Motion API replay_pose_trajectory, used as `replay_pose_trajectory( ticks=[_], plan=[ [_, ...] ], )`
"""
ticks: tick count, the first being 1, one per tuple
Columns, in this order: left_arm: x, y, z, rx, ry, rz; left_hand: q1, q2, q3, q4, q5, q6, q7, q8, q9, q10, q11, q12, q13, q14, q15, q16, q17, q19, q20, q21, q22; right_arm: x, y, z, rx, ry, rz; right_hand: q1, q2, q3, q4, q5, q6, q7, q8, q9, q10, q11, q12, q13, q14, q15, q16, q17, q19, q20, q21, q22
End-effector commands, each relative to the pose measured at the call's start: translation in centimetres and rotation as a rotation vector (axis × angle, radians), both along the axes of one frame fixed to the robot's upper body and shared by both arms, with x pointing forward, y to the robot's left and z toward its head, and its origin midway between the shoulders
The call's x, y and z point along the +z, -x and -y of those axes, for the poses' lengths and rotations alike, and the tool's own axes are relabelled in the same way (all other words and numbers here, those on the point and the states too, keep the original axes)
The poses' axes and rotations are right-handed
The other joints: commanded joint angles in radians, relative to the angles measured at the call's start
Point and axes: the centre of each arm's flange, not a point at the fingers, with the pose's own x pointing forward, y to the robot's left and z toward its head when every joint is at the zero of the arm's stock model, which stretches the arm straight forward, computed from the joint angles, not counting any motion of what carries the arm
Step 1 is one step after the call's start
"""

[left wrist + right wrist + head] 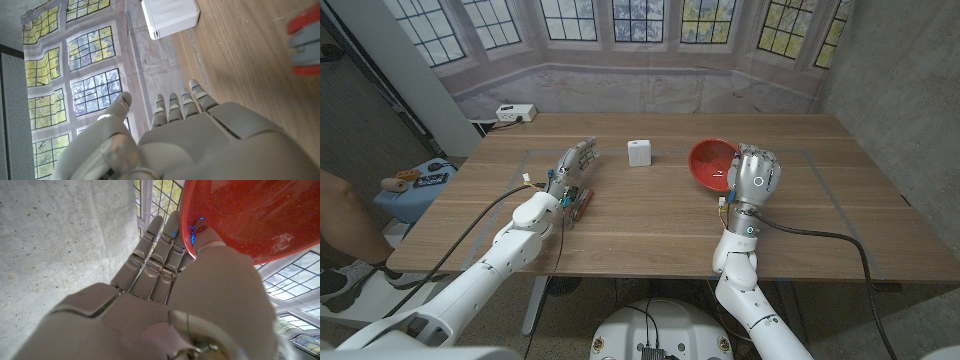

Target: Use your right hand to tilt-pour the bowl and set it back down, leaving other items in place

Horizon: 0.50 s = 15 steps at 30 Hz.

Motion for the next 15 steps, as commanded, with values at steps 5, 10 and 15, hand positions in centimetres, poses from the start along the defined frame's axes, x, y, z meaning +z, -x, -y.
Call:
replay_pose_trajectory(
  ticks=[5,10,15],
  plan=[
    [0.11,-0.01,0.33,-0.001,-0.003,0.004,0.004,0.008,0.004,-0.006,0.007,0.011,-0.002,-0.002,0.002,0.01,-0.004,0.001,0.005,0.011,0.0,0.001,0.002,0.01,0.001,-0.003,0.003,-0.32,-0.13,0.49,0.009,-0.012,-0.005,0.004,0.005,-0.001,-0.002,0.006,0.002,-0.005,-0.002,0.002,0.017,-0.017,0.0,0.002,0.001,-0.026,-0.008,0.007,-0.007,-0.042,0.009,0.003],
    [0.07,-0.04,0.39,-0.001,-0.002,0.001,0.005,0.009,0.004,-0.006,0.007,0.011,-0.002,-0.002,0.002,0.011,-0.003,0.001,0.006,0.01,0.0,0.0,0.002,0.01,0.001,-0.004,0.003,-0.28,0.05,0.58,0.018,-0.021,-0.005,0.004,0.004,-0.001,-0.002,0.007,0.004,-0.007,-0.001,0.002,0.015,-0.015,-0.002,0.003,0.001,-0.026,-0.011,0.009,-0.009,-0.041,0.012,0.002],
    [-0.01,-0.1,0.41,-0.001,0.0,-0.003,0.006,0.009,0.003,-0.007,0.007,0.014,0.001,-0.002,0.002,0.012,-0.002,0.001,0.006,0.01,0.001,0.0,0.002,0.011,0.001,-0.005,0.003,-0.17,0.25,0.64,0.027,-0.025,-0.009,0.005,0.003,-0.001,-0.002,0.007,0.005,-0.009,-0.001,0.002,0.017,-0.015,-0.003,0.003,0.002,-0.026,-0.014,0.011,-0.01,-0.042,0.014,0.002]
  ],
)
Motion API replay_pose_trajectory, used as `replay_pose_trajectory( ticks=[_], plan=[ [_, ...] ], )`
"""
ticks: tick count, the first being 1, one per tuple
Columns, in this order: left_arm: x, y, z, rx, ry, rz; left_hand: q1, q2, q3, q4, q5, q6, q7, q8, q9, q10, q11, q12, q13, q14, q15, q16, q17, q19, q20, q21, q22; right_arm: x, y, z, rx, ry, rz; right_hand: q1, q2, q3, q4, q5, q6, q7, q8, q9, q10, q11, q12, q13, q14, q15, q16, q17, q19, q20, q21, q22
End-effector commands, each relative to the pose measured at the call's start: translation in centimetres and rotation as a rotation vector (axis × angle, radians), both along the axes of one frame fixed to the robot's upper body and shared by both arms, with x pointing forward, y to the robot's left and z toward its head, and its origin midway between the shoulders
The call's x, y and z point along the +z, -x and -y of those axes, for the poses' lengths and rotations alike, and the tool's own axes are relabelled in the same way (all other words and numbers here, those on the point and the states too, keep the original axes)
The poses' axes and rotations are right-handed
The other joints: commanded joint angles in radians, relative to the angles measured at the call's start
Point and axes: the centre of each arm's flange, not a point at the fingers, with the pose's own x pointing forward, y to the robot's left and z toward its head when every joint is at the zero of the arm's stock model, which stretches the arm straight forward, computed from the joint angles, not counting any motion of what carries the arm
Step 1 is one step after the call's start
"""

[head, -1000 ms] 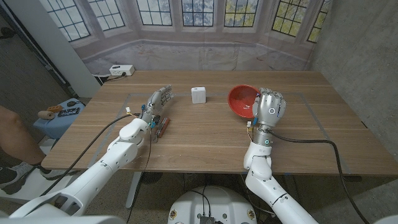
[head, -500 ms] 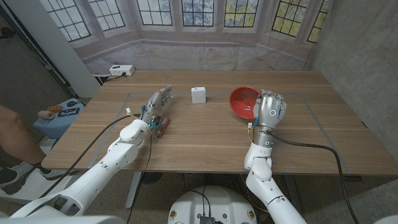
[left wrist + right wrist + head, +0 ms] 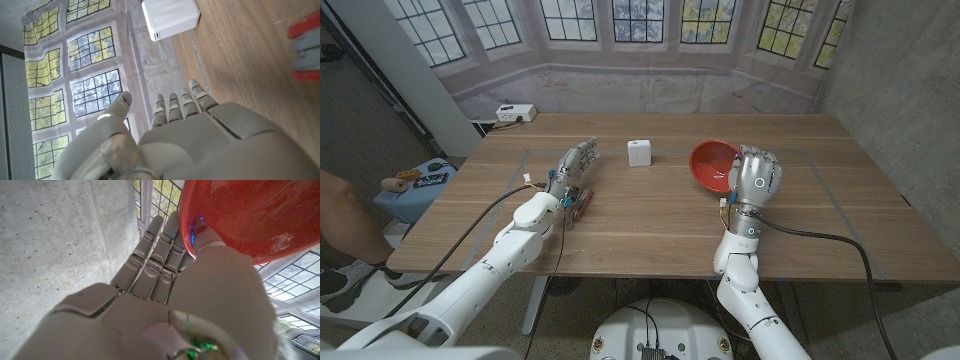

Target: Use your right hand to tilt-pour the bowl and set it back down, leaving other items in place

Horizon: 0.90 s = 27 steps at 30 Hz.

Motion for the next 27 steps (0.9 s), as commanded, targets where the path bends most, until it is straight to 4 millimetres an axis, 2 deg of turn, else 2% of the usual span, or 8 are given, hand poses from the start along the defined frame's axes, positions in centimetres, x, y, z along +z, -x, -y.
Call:
replay_pose_trajectory(
  ticks=[1,27],
  plan=[
    [0.0,-0.1,0.2,-0.001,0.002,-0.006,0.004,0.007,0.003,-0.008,0.007,0.009,0.006,-0.002,0.002,0.01,0.0,0.001,0.006,0.01,0.0,0.0,0.002,0.011,0.001,-0.002,0.003,0.1,0.4,0.3,0.019,-0.014,-0.006,0.005,0.004,-0.001,-0.002,0.008,0.005,-0.009,-0.001,0.002,0.016,-0.016,0.0,0.003,0.002,-0.026,-0.003,0.004,-0.003,-0.046,0.006,0.002],
    [-0.7,-0.3,0.4,0.007,0.03,-0.008,0.004,0.006,0.002,-0.008,0.007,0.005,0.003,-0.005,0.002,0.007,-0.002,-0.002,0.006,0.01,0.0,-0.001,0.002,0.013,0.001,-0.009,0.003,1.5,1.6,0.8,0.21,-0.117,-0.139,0.004,0.002,-0.002,-0.002,0.009,0.007,-0.01,-0.002,0.001,0.02,-0.015,-0.005,0.004,0.004,-0.026,-0.015,0.014,-0.012,-0.047,0.015,0.001]
  ],
)
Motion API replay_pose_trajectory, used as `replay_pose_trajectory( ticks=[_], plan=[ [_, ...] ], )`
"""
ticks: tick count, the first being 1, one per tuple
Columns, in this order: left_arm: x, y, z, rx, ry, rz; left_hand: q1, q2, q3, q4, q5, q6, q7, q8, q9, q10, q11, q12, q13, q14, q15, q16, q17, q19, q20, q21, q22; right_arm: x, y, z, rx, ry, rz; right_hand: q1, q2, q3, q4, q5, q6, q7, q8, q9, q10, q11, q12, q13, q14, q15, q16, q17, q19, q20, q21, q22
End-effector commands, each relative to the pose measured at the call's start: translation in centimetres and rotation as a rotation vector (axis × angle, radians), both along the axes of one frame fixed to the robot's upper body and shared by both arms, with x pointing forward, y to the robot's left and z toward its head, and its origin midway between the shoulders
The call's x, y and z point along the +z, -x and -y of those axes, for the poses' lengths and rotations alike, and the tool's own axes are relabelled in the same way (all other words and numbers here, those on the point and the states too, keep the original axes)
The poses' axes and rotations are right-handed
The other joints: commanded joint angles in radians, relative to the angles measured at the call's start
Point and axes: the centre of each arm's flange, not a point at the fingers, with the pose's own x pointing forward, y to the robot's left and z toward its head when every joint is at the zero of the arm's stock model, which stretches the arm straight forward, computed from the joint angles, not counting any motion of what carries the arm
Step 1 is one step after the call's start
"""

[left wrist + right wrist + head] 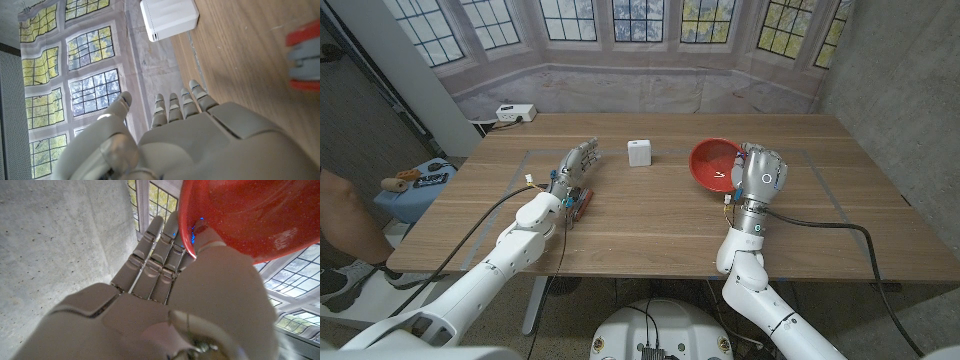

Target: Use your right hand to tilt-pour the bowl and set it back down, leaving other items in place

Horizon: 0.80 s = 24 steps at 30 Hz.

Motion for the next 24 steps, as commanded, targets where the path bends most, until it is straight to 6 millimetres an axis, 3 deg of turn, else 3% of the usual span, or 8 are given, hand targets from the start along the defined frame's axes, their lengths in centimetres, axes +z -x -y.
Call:
replay_pose_trajectory(
  ticks=[1,24],
  plan=[
    [-0.3,0.0,0.1,0.005,0.014,0.005,0.004,0.006,0.002,-0.007,0.007,0.001,0.0,-0.005,0.002,0.007,-0.002,-0.002,0.006,0.01,0.0,-0.001,0.003,0.014,0.001,-0.001,0.003,0.3,0.5,0.0,0.098,-0.048,-0.074,0.009,0.006,-0.002,-0.002,0.004,0.003,-0.007,-0.002,0.004,0.019,-0.015,0.002,0.003,0.005,-0.028,-0.002,0.003,-0.005,-0.047,0.008,0.003],
    [-1.1,0.4,0.0,0.005,0.013,0.001,0.004,0.006,0.002,-0.008,0.007,0.0,0.0,-0.005,0.002,0.008,-0.003,-0.003,0.006,0.011,0.0,-0.001,0.003,0.016,0.001,-0.007,0.003,0.8,1.9,0.5,0.242,-0.185,-0.244,0.013,0.005,0.0,-0.004,0.004,0.005,-0.001,-0.004,0.003,0.022,-0.011,-0.003,0.004,0.008,-0.028,-0.012,0.012,-0.009,-0.042,0.018,0.002]
  ],
)
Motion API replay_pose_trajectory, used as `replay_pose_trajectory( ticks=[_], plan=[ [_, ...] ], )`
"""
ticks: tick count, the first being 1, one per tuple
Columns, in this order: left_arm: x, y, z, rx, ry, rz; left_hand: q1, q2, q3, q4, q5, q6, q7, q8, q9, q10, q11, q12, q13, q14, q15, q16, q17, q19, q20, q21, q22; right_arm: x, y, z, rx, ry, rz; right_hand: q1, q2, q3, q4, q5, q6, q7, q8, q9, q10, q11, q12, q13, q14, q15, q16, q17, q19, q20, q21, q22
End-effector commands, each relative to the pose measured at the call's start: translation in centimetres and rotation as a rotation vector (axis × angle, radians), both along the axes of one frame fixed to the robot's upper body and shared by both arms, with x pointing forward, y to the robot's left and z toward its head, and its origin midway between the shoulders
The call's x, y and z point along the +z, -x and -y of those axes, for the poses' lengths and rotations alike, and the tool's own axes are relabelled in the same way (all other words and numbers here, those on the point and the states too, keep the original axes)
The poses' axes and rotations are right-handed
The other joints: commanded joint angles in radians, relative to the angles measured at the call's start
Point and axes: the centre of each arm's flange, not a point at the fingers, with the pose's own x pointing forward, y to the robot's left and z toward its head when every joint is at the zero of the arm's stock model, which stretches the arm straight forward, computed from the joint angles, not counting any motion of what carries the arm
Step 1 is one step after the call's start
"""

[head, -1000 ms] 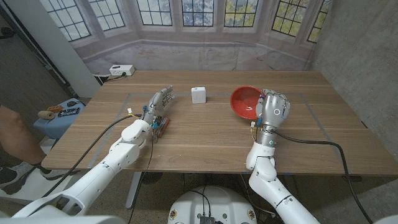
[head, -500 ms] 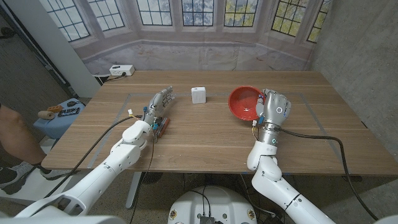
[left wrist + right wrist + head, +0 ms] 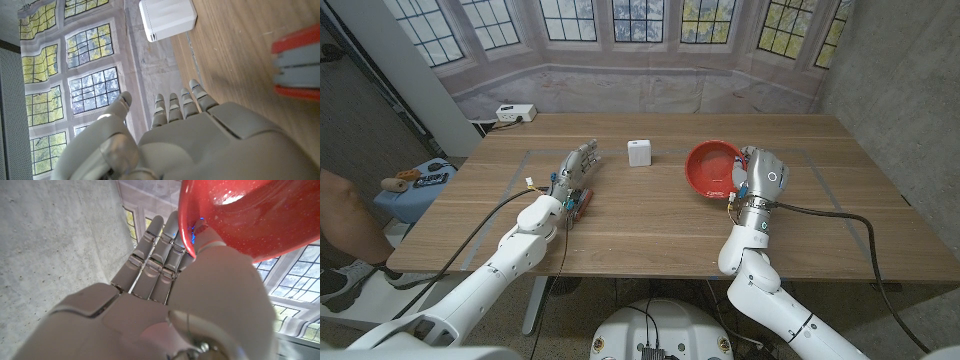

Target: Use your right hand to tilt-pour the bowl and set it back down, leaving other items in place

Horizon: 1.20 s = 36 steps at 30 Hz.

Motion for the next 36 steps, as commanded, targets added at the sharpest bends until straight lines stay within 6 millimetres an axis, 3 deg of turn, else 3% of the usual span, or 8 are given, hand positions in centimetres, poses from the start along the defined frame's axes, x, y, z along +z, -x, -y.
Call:
replay_pose_trajectory(
  ticks=[1,23,36],
  plan=[
    [-0.3,0.4,-0.1,0.0,-0.003,0.002,0.004,0.006,0.002,-0.008,0.006,0.0,0.0,0.0,0.002,0.008,-0.003,-0.003,0.006,0.011,-0.001,-0.001,0.003,0.01,-0.004,-0.007,0.003,0.3,0.7,0.3,0.089,-0.069,-0.085,0.009,0.002,0.0,-0.004,0.004,0.005,-0.001,-0.004,0.004,0.023,-0.011,0.001,0.002,0.003,-0.027,-0.004,0.003,-0.005,-0.046,0.01,0.002],
    [-0.6,0.5,0.6,-0.022,-0.011,-0.005,0.004,0.007,0.002,-0.008,0.007,0.001,0.0,0.0,0.002,0.009,-0.001,-0.003,0.006,0.011,0.0,-0.001,0.003,0.012,-0.004,-0.013,0.003,2.1,1.8,2.2,0.239,-0.168,-0.307,0.014,0.003,0.001,-0.004,0.003,0.006,0.005,-0.007,0.004,0.023,-0.007,-0.003,0.004,0.008,-0.027,-0.011,0.013,-0.007,-0.042,0.021,0.001],
    [-0.1,0.3,0.1,-0.008,-0.009,0.003,0.005,0.007,0.001,-0.009,0.007,0.001,0.0,0.0,0.002,0.01,-0.001,-0.003,0.006,0.01,0.0,-0.002,0.003,0.013,-0.004,-0.016,0.003,2.4,1.0,3.1,0.28,-0.211,-0.468,0.015,0.003,0.001,-0.004,0.002,0.007,0.006,-0.008,0.005,0.025,-0.004,-0.005,0.004,0.01,-0.027,-0.015,0.018,-0.007,-0.04,0.026,0.001]
  ],
)
